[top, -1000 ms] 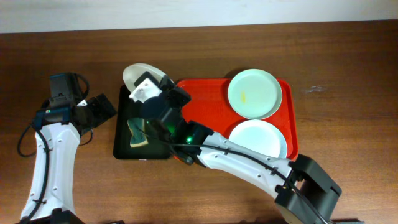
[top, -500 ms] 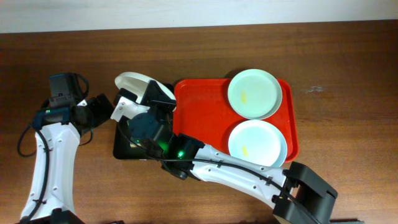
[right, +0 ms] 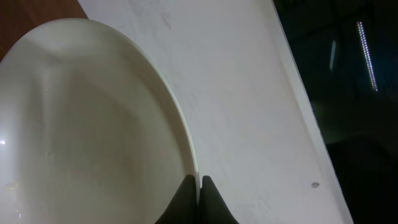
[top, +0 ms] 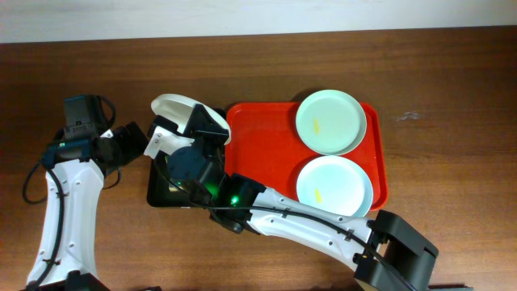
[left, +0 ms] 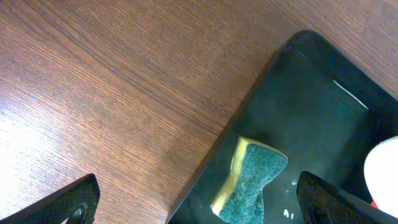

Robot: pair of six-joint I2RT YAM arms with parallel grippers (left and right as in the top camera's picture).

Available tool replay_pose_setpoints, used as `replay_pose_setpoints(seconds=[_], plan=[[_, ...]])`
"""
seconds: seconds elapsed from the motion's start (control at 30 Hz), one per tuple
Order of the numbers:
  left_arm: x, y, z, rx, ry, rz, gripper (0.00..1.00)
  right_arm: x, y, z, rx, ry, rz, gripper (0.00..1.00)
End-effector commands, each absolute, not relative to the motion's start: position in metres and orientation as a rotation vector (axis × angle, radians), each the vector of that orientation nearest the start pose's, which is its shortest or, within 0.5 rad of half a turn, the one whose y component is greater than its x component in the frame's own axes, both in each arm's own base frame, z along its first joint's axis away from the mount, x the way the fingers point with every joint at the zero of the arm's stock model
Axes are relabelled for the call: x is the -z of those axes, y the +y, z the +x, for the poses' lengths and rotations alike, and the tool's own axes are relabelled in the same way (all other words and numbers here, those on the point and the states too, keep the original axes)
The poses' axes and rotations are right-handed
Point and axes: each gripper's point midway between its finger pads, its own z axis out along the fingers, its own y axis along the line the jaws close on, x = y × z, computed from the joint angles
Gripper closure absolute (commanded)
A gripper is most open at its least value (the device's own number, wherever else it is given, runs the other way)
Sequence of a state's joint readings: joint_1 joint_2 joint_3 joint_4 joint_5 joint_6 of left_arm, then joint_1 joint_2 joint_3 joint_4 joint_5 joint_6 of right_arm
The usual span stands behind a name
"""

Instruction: Clean dirty plates on tray and stack at the side

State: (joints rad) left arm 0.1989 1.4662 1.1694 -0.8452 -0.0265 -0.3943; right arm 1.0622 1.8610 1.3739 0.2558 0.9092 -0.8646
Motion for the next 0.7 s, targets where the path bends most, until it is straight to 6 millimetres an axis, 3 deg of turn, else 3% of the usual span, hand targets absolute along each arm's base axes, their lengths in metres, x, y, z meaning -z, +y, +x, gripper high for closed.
replay_pose_setpoints(seconds=[0.0,0.23,0.43,0.53,0.67], plan=[[-0.147,0.075,0.341,0.033,2.560,-0.815,0.01,-0.271,0.383,0.370,0.677,1.462,-0.947,0.96],[-0.147,0.075,0.341,0.033,2.560,-0.815,0.01,-0.271,0.381,0.372,0.678,1.468,-0.939,0.96],[-0.148,0.075,0.341,0.033,2.559,-0.815,0.01,-0.265,0.362,0.388,0.614,1.557,-0.806,0.96],[-0.147,0.075,0.341,0.033,2.559,-0.815,0.01,-0.253,0.344,0.399,0.548,1.654,-0.684,0.96],[-0.148,0.074,0.341,0.033,2.559,-0.815,0.01,-0.220,0.311,0.413,0.468,1.827,-0.522,0.96]])
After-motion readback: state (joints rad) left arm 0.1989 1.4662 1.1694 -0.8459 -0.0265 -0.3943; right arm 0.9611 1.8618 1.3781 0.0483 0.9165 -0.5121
